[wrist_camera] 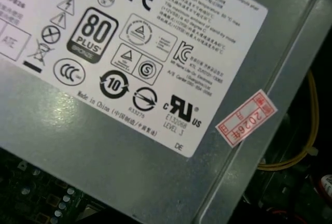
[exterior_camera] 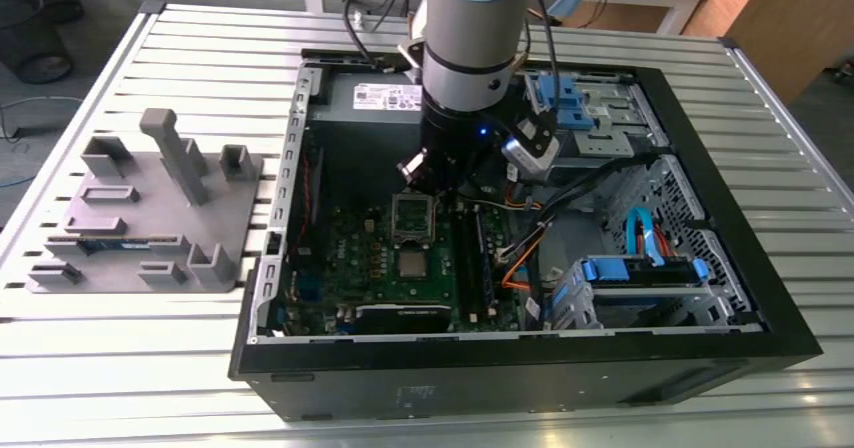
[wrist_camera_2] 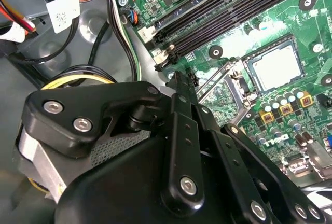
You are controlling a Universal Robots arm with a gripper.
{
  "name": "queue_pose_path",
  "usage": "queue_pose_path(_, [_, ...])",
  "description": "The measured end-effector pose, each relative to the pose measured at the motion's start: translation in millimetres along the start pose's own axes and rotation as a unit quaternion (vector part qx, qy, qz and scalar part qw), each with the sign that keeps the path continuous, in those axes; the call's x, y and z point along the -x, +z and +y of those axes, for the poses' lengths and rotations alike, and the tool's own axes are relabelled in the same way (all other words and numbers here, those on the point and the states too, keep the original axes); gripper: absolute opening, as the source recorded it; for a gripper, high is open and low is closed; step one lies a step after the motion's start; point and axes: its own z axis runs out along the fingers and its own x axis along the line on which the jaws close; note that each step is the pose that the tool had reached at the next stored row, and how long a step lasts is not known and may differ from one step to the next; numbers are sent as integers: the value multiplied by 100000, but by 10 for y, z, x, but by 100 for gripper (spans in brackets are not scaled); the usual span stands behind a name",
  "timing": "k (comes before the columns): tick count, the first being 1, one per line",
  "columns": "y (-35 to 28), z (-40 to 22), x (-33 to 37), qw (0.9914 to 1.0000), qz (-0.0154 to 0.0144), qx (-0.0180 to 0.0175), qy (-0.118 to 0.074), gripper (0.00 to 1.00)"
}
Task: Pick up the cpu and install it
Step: 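Close the cpu cover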
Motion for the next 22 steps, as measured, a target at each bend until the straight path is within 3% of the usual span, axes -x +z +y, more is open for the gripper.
queue_pose_path(4, [-1, -1, -2, 100000, -31, 64, -45, 11])
queue_pose_path(8, [-10, -3, -13, 99999, -234, 352, -104, 11])
queue_pose_path(15, [-10, -3, -13, 99999, -249, 375, -125, 11])
queue_pose_path(18, [-10, -2, -20, 99997, -373, 616, -232, 11])
queue_pose_path(22, [-10, -1, -21, 99996, -371, 637, -520, 11])
